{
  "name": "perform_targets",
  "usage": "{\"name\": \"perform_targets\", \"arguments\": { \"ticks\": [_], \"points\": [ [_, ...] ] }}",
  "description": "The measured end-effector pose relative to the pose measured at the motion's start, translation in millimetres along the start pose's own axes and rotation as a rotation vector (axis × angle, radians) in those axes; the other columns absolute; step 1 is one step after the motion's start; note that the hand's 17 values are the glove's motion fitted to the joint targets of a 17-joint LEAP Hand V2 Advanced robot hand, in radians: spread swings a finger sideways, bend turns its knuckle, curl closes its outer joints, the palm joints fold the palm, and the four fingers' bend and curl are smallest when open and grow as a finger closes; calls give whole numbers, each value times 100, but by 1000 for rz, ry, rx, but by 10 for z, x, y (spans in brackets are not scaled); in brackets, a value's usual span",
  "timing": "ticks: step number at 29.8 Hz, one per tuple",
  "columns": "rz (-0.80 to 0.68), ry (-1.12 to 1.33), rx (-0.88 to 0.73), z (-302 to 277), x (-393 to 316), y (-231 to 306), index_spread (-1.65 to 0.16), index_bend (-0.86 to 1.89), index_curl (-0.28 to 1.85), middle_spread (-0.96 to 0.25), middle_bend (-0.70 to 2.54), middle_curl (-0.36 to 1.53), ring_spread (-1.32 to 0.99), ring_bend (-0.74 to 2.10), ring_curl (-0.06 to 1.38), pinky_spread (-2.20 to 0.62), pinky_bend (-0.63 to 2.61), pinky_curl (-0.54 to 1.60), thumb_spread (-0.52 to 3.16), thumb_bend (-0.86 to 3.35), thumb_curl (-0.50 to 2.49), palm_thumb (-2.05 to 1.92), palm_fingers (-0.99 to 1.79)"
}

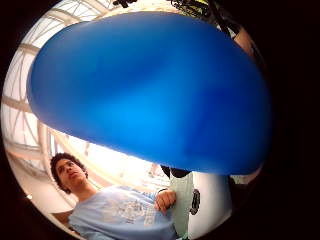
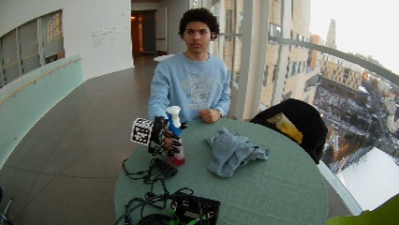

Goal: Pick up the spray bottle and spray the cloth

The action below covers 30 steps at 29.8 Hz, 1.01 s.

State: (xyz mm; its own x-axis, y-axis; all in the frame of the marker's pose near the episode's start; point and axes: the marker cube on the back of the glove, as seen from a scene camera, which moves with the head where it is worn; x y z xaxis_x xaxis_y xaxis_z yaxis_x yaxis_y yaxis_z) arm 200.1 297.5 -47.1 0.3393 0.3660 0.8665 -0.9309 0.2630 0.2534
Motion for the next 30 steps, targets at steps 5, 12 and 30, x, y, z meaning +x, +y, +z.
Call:
{"name": "perform_targets", "arguments": {
  "ticks": [5,12,30],
  "points": [
    [-42,20,-12,-10,-15,-18,-27,13,33,-9,32,43,-7,42,35,17,19,31,97,5,38,83,109],
    [-70,46,-145,-21,-281,-132,-25,12,34,-9,34,45,-8,47,38,14,20,33,90,2,43,87,113],
    [107,310,-794,566,-808,-411,-21,13,34,-8,37,47,-6,50,39,12,26,36,84,-3,51,86,115]
  ]
}}
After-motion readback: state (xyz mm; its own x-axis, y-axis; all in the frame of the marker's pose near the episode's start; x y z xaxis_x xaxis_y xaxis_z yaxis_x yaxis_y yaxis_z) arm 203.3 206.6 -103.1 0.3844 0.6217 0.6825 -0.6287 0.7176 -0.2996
